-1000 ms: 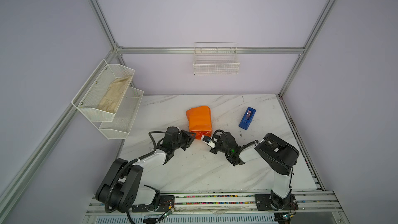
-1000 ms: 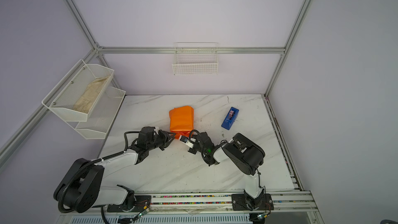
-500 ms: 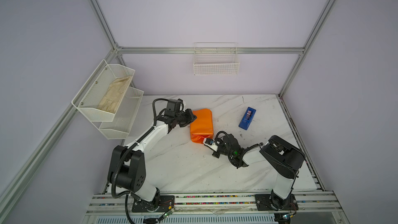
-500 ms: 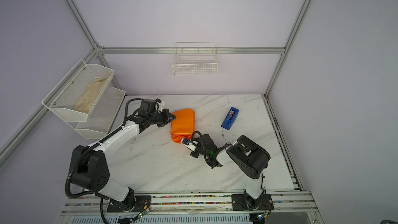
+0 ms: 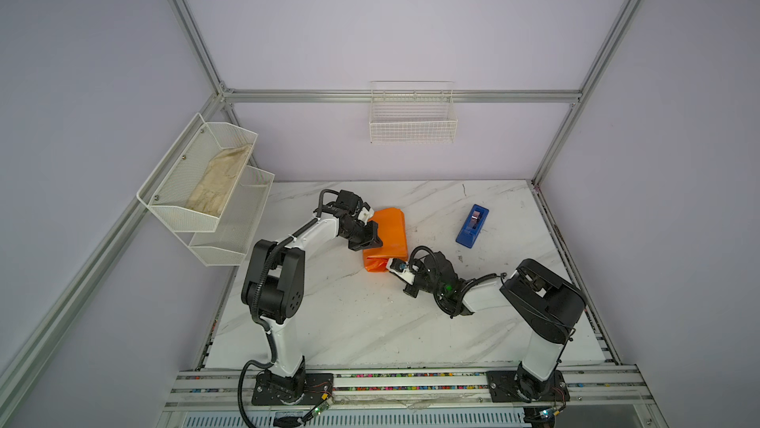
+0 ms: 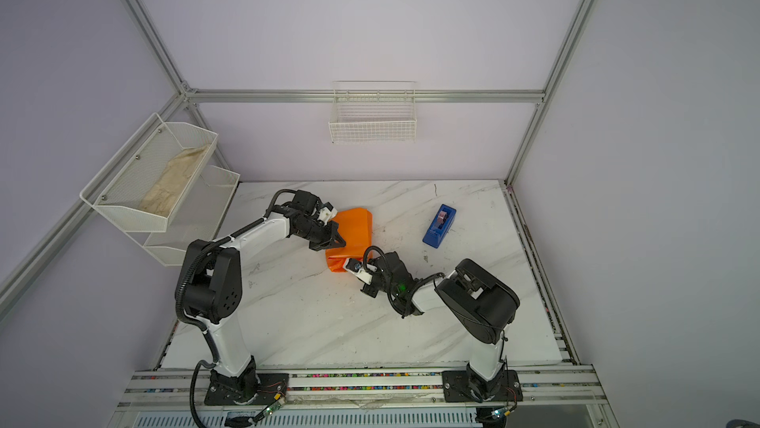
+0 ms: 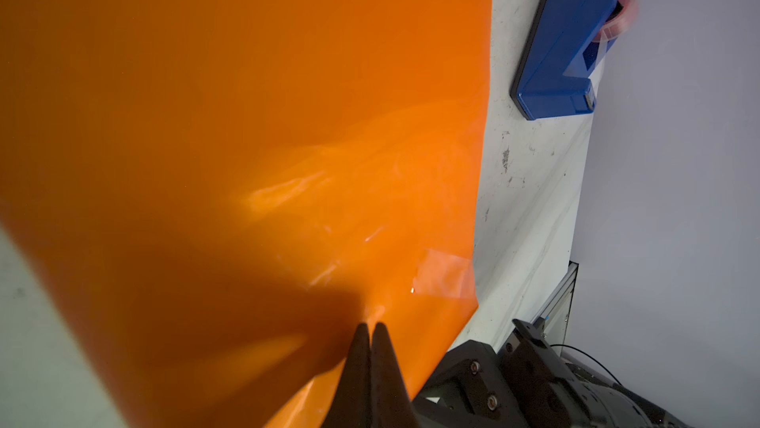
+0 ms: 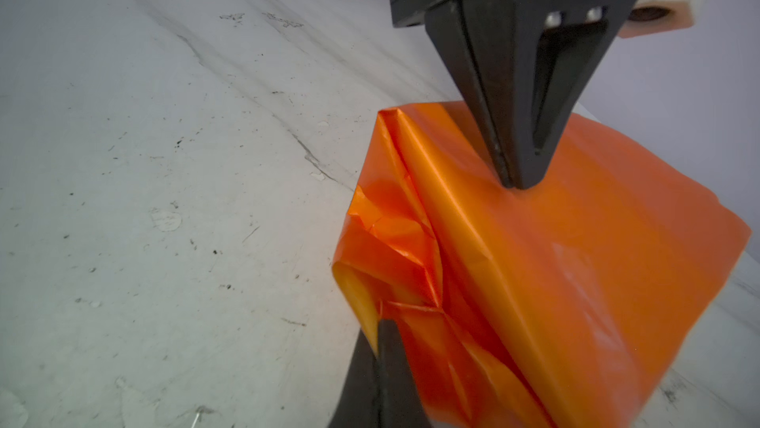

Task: Wrap a gift box in wrapping paper
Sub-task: Fifth fold the wrapping paper around the gift box.

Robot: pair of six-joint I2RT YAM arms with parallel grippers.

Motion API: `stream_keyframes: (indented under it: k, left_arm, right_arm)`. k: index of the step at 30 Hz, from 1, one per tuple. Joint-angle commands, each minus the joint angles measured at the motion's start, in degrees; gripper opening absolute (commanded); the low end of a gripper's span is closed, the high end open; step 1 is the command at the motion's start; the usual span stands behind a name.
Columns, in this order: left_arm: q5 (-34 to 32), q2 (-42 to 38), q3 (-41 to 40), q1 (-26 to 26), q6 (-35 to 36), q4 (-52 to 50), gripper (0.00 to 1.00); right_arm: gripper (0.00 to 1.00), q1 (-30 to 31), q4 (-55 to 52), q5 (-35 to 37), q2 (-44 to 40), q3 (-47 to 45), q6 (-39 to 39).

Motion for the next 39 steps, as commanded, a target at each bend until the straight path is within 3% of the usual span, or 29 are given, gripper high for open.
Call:
stream_keyframes:
  k: [1, 19, 23, 30, 39]
  left_arm:
    - [0.23, 0.54, 5.70, -0.30, 5.50, -3.44, 0.02]
    - [-3.88, 3.55, 6.63, -1.00, 11.56, -8.67, 0.00]
    - [-9.02, 2.11, 7.88, -1.41, 15.41, -10.37, 0.02]
    - [-19.65, -6.48, 9.37, -2.30, 26.92, -9.60, 0.22]
    - [-18.24, -17.62, -1.75, -2.15, 39.27, 4.26, 0.45]
  right_arm:
    - [0.00, -0.18, -0.94, 0.95, -0.58, 2.42, 0.95]
    - [0.00, -1.15, -7.70, 3.35, 2.68, 9.30, 6.20]
    - [0.00, -1.57, -8.69, 2.43, 2.50, 9.50, 6.69]
    - [0.00, -1.86, -9.30, 1.38, 2.78, 9.70, 6.69]
    - [0.00, -2.14, -9.12, 0.31, 3.48, 10.00, 7.14]
